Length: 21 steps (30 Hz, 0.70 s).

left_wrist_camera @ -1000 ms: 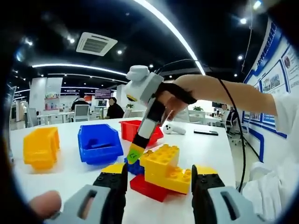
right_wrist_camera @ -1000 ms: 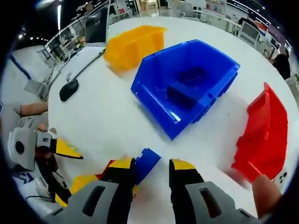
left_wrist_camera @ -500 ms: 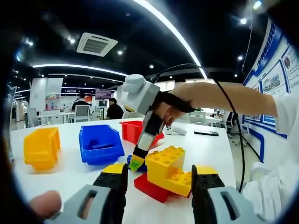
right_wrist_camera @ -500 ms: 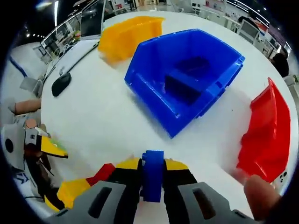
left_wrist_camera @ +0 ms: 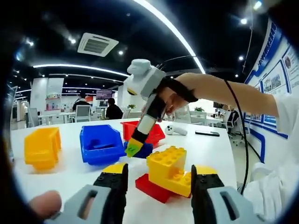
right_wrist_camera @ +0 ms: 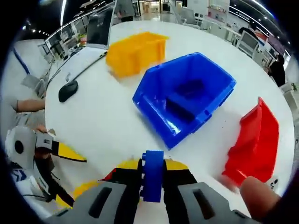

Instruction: Take apart the toy blocks one by one and place each separated block into its matching bin, sorting the blocks by their type until all the connected pieces are disassembled and separated into the correct bins

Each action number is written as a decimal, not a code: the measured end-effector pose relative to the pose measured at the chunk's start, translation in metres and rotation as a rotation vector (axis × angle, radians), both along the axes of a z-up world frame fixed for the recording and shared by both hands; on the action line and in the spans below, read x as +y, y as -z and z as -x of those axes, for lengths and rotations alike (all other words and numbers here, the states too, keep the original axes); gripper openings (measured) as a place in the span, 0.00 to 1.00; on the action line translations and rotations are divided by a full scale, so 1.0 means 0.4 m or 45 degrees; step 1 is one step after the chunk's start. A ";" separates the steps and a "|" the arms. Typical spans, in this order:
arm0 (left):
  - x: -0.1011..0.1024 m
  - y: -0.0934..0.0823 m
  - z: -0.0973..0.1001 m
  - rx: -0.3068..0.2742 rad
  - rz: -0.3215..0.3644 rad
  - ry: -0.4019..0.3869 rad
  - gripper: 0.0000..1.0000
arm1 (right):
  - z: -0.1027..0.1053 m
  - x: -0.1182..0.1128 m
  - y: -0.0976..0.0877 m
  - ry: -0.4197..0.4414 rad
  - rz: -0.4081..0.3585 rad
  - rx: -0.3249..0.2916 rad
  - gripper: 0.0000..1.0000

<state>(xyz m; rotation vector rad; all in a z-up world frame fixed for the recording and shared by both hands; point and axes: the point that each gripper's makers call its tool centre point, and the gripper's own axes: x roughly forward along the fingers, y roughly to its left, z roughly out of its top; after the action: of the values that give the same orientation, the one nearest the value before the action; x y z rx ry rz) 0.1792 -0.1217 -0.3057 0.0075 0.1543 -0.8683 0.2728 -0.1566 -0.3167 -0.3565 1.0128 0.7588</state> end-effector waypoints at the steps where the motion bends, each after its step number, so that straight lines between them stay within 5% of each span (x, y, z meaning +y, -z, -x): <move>1: 0.001 0.000 0.000 -0.001 0.001 -0.002 0.54 | -0.007 0.005 -0.017 0.002 -0.012 -0.019 0.19; 12: 0.012 -0.010 0.000 -0.014 0.016 -0.014 0.52 | -0.149 0.062 -0.198 0.134 -0.297 -0.326 0.19; 21: 0.017 -0.016 0.000 -0.022 0.023 -0.020 0.52 | -0.249 0.061 -0.217 0.273 -0.393 -0.397 0.19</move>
<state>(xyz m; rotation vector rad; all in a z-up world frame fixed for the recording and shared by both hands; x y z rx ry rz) 0.1790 -0.1150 -0.2995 -0.0029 0.1303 -0.8539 0.3724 -0.1322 -0.2299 -0.0914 0.6164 0.6297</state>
